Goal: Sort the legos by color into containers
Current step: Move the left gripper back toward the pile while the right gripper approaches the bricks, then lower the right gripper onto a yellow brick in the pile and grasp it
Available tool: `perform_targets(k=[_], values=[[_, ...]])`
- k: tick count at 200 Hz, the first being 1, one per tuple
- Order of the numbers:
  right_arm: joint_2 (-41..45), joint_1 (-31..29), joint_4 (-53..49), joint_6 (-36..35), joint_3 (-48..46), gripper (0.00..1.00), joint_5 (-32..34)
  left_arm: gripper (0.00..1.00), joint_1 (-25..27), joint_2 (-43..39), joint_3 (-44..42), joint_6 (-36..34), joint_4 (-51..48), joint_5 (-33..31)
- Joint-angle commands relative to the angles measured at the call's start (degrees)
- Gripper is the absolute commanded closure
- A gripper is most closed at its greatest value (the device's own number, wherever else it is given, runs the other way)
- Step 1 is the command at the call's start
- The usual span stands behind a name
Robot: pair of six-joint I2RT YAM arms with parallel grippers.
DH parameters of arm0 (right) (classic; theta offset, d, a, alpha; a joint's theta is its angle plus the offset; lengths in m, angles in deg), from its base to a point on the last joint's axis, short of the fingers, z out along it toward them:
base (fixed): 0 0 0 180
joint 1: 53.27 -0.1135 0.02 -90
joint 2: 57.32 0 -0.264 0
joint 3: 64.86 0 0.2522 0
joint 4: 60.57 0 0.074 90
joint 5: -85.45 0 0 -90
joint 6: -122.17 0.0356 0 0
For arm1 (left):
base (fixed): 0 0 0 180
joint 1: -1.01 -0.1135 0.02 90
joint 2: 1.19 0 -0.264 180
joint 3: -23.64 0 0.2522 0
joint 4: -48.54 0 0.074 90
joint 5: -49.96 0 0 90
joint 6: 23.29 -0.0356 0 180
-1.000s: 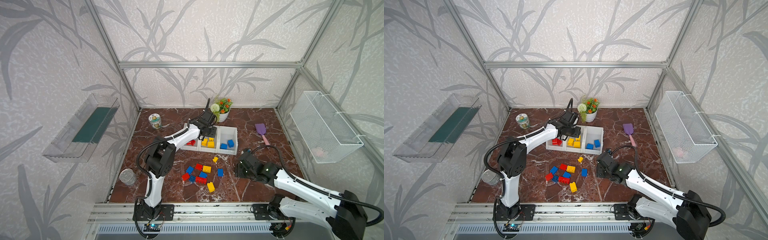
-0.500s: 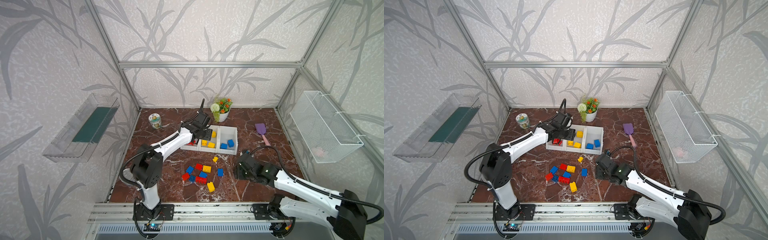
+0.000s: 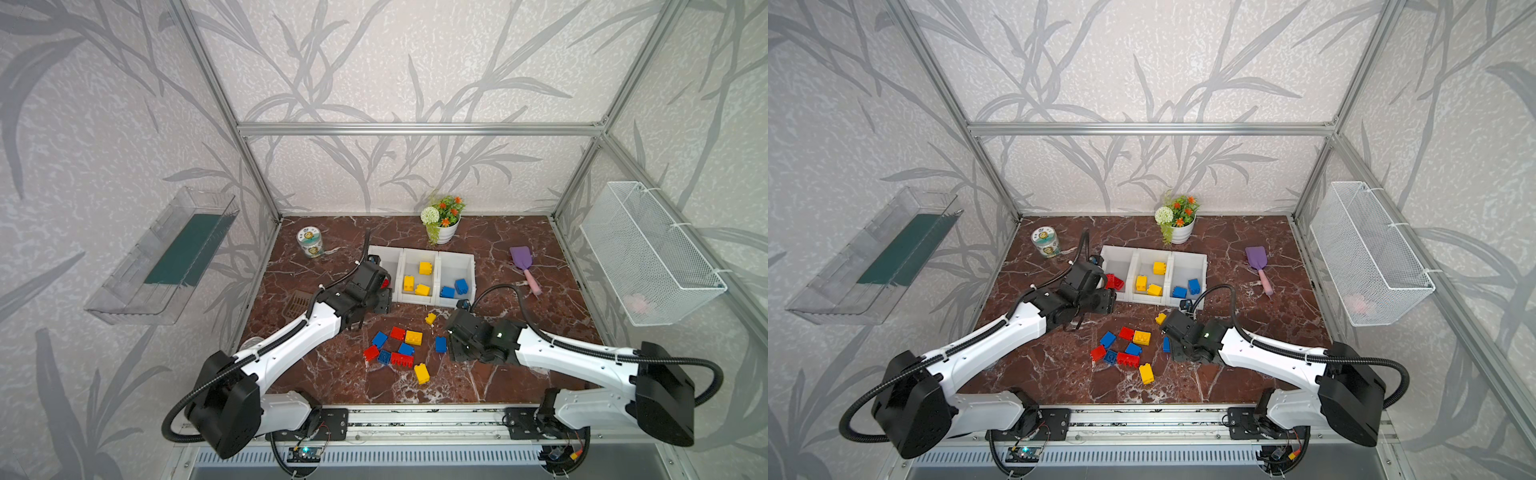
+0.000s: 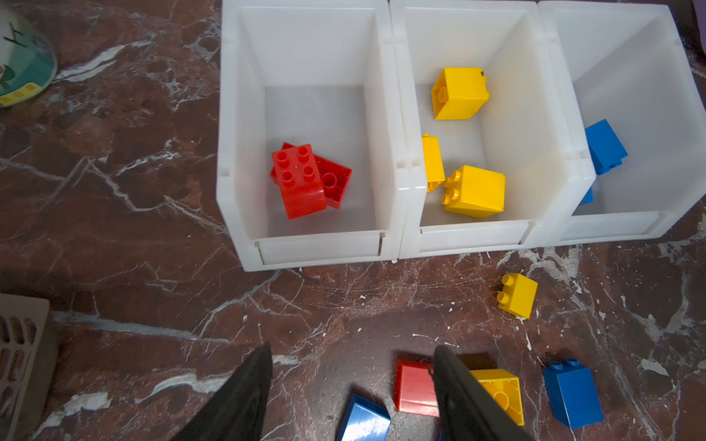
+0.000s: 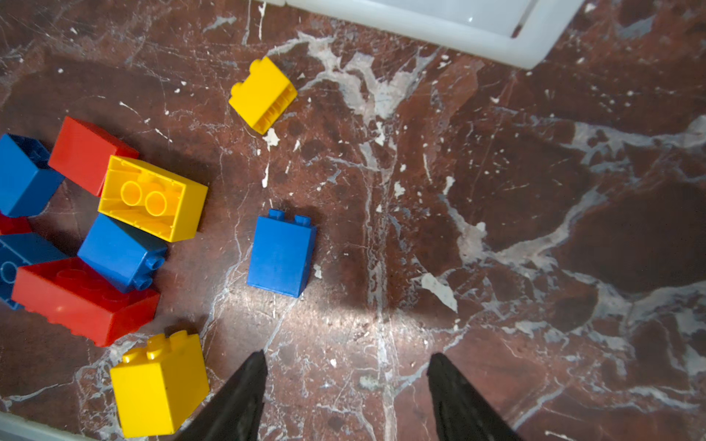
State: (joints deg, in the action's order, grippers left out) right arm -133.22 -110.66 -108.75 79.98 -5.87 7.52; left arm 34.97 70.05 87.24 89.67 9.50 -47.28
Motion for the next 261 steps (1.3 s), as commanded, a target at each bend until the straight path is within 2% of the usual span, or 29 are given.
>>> perform_targets(k=[1,69,140,185,235,261], values=[[-3.19,-0.84,0.56,-0.13,2.82,0.32,0.09,0.3,-0.43,-4.23,-3.22,2.96,0.0,-1.62],[-14.0,-4.55,0.32,-1.74,11.14,0.32,-1.79,0.3,-0.46,-8.4,-7.16,4.31,0.62,-0.99],[-21.57,-4.83,1.88,-1.39,19.17,0.28,-1.89,0.3,-0.41,-8.64,-7.41,4.37,-0.17,-1.99],[-29.41,-4.84,1.6,-0.44,24.91,0.26,-1.53,0.3,-0.47,-9.31,-8.07,4.51,-0.39,-1.55],[-34.11,-4.75,-1.67,0.91,29.58,0.25,0.65,0.3,-0.38,-9.89,-8.27,4.4,-1.01,-1.37],[-33.91,-4.69,-2.67,2.18,28.94,0.25,1.71,0.3,-0.41,-9.82,-8.47,4.46,-0.98,-1.27]])
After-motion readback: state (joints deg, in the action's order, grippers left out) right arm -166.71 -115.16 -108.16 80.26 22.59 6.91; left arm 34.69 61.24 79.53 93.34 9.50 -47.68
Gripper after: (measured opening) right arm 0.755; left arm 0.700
